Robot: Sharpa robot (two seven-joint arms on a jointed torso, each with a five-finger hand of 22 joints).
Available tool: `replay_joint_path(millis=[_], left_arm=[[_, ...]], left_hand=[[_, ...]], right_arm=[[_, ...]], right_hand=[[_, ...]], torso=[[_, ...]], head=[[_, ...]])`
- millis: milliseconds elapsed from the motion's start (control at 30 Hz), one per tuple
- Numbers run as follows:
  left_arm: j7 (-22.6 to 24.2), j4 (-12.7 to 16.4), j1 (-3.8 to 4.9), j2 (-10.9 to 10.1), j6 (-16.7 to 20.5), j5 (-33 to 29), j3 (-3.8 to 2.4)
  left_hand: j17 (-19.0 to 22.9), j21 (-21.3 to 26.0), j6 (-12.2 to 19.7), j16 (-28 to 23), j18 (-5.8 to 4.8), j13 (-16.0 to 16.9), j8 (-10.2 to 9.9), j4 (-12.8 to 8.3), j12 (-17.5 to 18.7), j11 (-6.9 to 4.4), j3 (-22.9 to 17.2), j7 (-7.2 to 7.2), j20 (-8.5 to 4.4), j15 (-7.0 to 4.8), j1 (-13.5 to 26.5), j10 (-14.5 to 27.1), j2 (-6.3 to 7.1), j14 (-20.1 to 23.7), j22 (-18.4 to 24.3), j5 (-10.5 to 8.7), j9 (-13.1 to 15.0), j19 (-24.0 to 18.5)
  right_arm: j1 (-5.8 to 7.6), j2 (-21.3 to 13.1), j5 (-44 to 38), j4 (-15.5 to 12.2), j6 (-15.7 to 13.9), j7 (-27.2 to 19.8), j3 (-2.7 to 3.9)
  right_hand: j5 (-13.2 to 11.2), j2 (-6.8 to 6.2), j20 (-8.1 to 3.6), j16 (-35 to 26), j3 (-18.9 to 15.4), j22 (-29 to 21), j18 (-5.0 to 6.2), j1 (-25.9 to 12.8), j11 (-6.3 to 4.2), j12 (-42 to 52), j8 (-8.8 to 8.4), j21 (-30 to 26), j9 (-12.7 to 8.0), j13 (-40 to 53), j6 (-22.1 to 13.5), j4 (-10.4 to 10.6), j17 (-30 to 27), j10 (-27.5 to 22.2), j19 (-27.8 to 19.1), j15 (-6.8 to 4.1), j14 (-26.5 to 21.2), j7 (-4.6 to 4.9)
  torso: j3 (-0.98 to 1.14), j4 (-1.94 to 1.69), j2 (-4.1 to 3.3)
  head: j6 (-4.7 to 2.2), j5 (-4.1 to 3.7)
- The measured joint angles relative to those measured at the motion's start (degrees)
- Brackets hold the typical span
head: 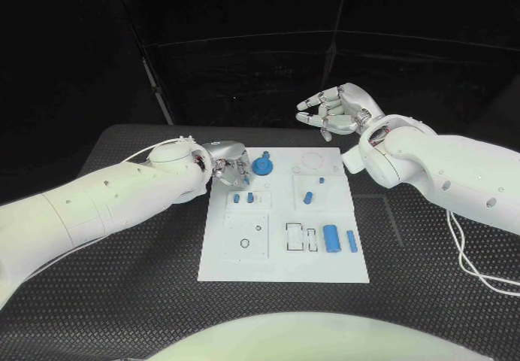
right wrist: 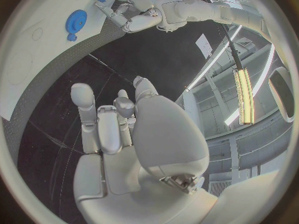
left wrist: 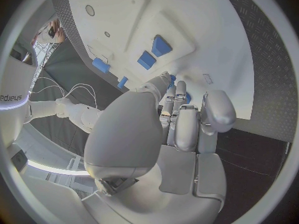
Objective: Assemble the parts on the task board
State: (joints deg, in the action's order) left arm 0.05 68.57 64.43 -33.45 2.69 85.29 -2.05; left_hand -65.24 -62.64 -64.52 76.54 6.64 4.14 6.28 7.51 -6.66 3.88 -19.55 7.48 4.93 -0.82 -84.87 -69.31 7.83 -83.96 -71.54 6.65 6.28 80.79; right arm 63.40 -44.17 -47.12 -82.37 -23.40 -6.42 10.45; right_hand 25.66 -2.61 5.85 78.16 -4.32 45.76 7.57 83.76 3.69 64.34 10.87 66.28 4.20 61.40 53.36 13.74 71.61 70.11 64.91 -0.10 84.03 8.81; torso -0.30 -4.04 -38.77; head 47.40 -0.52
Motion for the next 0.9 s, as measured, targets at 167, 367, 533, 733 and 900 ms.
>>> replay_joint_path(millis=[167,367,533,733,900], left_arm=[[-0.16,-0.03,0.00,0.00,-0.32,-0.02,0.00],[-0.23,-0.07,0.00,0.18,-0.66,-0.04,0.00],[-0.24,-0.30,0.00,0.41,-0.83,-0.05,0.00],[-0.24,-0.49,-0.06,0.61,-0.94,-0.05,0.03],[-0.24,-0.62,-0.08,0.71,-1.12,-0.05,0.05]], left_hand=[[0.00,0.00,0.00,0.00,0.00,0.00,0.00,0.00,0.00,0.00,0.00,0.00,0.00,0.00,0.00,0.00,0.00,0.00,0.00,0.00,0.00,0.00],[0.00,0.00,0.00,0.00,0.01,0.00,0.00,0.00,0.00,0.00,0.00,0.00,0.00,0.00,0.00,0.00,0.00,0.00,0.01,0.00,0.00,0.00],[0.16,0.00,0.00,0.00,0.01,0.00,-0.75,0.16,0.66,0.00,-0.16,0.00,0.00,0.00,0.31,0.00,0.30,0.00,-0.13,0.00,-0.25,0.00],[0.26,0.00,0.85,0.00,0.01,0.02,-1.45,0.16,0.94,0.00,-0.16,0.17,0.00,0.00,0.60,0.00,0.59,0.00,-0.26,0.00,-0.54,0.00],[0.32,0.00,0.96,0.00,0.01,0.05,-1.55,0.19,0.94,0.00,-0.19,0.10,0.00,0.00,0.60,0.00,0.59,0.00,-0.26,0.00,-0.55,0.00]], right_arm=[[0.00,-0.01,0.00,0.01,0.01,0.00,0.00],[0.00,0.01,0.00,0.04,0.01,0.00,0.00],[0.00,0.03,0.00,0.05,0.01,0.00,0.00],[0.00,0.05,0.00,0.08,0.03,0.00,0.00],[0.00,0.08,0.00,0.11,0.04,0.00,0.00]], right_hand=[[0.00,0.00,0.00,0.00,0.00,0.00,0.00,0.00,0.00,0.00,0.00,0.00,0.00,0.00,0.00,0.00,0.00,0.00,0.00,0.00,0.00,0.00],[0.00,0.00,0.00,0.00,0.00,0.00,0.00,0.00,0.00,0.00,0.00,0.00,0.00,-0.01,0.00,0.00,0.00,0.00,0.00,0.00,0.00,0.00],[0.00,0.00,0.00,0.00,0.00,0.00,0.00,0.00,0.00,0.00,0.00,0.00,0.00,0.00,0.00,0.00,0.00,0.00,0.00,0.00,0.00,0.00],[0.00,0.00,0.00,0.00,0.00,0.00,0.01,0.00,0.00,0.00,0.00,0.00,0.00,-0.01,0.00,0.00,-0.01,0.00,0.00,0.00,0.00,0.00],[0.00,0.00,0.00,0.00,0.00,0.00,0.00,0.00,0.00,0.00,0.00,0.00,0.00,-0.01,0.00,0.00,-0.01,0.00,0.00,0.00,0.00,0.00]], torso=[[0.00,0.00,0.01],[0.00,0.00,0.01],[0.01,0.00,0.01],[0.01,0.00,0.01],[0.01,0.00,0.00]], head=[[0.08,0.00],[0.13,0.03],[0.15,0.04],[0.21,0.04],[0.25,-0.03]])
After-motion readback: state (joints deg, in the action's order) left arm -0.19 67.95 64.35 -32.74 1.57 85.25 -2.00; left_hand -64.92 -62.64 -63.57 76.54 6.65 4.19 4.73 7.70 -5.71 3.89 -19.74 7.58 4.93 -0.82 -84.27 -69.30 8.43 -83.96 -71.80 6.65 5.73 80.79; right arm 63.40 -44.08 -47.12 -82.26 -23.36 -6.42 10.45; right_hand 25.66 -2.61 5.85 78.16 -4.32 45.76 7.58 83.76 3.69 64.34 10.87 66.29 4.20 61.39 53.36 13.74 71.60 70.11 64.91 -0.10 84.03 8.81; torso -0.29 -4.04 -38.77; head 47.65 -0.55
